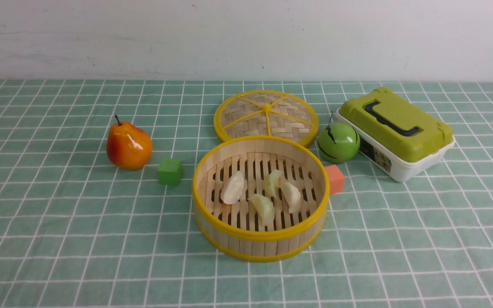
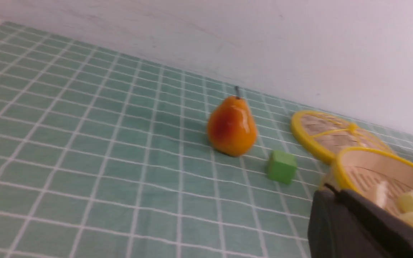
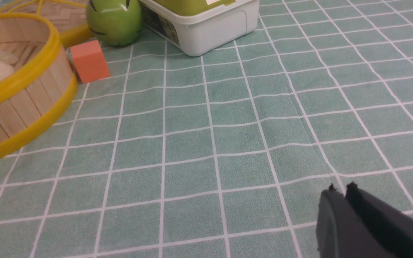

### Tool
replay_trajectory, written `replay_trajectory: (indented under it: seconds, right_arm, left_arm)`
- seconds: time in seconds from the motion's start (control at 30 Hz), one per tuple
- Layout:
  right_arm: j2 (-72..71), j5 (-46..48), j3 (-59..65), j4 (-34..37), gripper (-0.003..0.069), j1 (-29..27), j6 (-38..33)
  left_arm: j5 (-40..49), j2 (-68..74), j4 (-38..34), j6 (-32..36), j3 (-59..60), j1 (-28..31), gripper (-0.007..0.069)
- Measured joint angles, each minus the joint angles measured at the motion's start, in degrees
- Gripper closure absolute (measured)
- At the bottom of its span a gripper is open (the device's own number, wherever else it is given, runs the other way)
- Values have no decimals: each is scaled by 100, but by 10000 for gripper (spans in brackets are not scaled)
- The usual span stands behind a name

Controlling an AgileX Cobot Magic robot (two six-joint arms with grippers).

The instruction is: Put the dumplings into the steamer on the table with the blue tablecloth.

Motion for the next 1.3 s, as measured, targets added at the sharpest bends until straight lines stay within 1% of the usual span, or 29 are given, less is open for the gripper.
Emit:
replay_trajectory:
  seconds: [0.13, 0.3, 0.37, 1.3]
  right_arm:
    - [0, 0, 3, 0, 620, 0, 0]
    - [0, 0, 3, 0, 615, 0, 0]
    - [0, 0, 3, 0, 613, 0, 0]
    - [0, 0, 3, 0, 573, 0, 0]
  left_arm:
    - [425, -322, 38, -12, 358, 445, 638]
    - [1147, -335, 85, -12, 454, 500, 638]
    - [1280, -335, 98, -12, 466, 500, 638]
    - [1320, -335, 126, -12, 466, 500, 638]
